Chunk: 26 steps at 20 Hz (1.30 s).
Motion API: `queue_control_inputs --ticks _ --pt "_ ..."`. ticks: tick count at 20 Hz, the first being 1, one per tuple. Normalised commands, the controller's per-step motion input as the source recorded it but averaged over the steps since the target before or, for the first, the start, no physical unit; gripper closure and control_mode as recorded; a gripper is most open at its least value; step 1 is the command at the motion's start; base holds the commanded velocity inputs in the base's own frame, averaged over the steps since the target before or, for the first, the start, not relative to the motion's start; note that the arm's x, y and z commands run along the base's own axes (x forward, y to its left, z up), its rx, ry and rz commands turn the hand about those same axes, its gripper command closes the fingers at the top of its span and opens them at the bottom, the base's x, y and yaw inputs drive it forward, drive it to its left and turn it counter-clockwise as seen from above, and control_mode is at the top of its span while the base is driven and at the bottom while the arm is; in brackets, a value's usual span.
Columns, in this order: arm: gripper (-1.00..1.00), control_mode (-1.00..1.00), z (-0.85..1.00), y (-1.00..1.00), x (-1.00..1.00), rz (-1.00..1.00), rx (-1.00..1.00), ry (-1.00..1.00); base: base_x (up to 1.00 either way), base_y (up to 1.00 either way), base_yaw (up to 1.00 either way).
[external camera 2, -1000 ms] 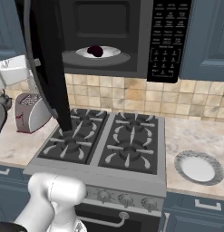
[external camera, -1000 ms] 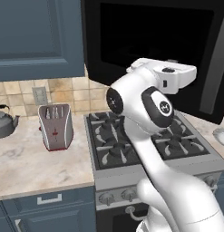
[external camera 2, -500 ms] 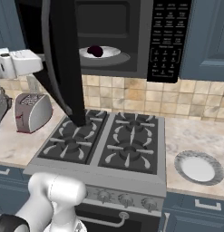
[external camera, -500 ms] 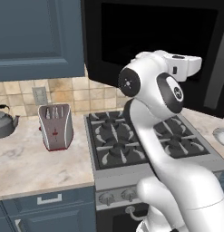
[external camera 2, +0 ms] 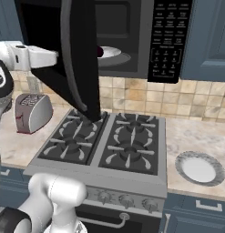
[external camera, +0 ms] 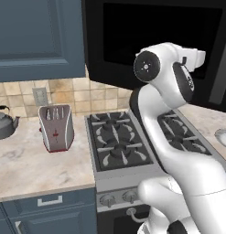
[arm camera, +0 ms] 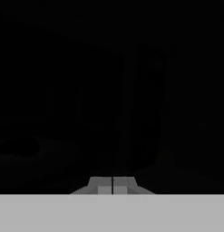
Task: Pick the eggplant from the counter and place it in the microwave. Then turn on the microwave.
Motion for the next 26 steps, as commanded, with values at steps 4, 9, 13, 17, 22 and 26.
queue_control_inputs --ticks 4,9,13,17,22,26 --pt "1.0 -1.0 0.0 -0.14 0.35 0.1 0.05 0.03 0.0 0.0 0.0" --pt "1.0 -1.0 0.0 -0.18 0.4 0.11 0.04 0.01 0.0 0.0 0.0" --pt "1.0 -1.0 0.0 -0.17 0.35 0.11 0.03 0.0 0.0 0.0 0.0" --pt "1.0 -1.0 0.0 -0.16 0.31 0.11 0.03 0.0 0.0 0.0 0.0" --pt "1.0 -1.0 0.01 -0.16 0.27 0.11 0.03 0.0 0.0 0.0 0.0" --pt "1.0 -1.0 0.05 -0.14 0.23 0.11 0.02 0.0 0.0 0.0 0.0"
